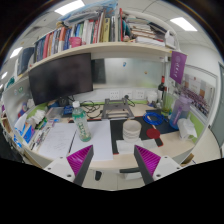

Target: Pour water

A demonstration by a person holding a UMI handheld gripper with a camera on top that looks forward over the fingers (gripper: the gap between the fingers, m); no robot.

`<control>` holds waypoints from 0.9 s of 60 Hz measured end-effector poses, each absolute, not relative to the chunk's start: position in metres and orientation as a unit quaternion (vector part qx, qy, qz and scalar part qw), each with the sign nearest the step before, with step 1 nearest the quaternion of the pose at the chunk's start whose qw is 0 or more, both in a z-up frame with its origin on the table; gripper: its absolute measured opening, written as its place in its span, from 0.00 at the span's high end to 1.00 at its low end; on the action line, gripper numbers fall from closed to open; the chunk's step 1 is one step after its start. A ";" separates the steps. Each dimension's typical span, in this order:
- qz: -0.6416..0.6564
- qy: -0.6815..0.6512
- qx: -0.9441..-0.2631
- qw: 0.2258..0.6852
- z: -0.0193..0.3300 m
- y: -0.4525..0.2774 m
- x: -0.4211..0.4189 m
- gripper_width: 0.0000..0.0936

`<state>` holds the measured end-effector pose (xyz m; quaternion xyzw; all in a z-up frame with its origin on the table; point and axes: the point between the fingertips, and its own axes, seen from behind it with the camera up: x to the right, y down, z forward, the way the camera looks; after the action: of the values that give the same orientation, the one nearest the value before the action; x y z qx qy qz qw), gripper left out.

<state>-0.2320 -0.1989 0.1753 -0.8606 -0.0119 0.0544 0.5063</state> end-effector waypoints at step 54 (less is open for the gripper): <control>0.040 -0.057 -0.749 0.659 0.112 0.041 -0.410 0.42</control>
<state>-0.4096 0.0413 0.1120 -0.7487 -0.0567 0.0401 0.6592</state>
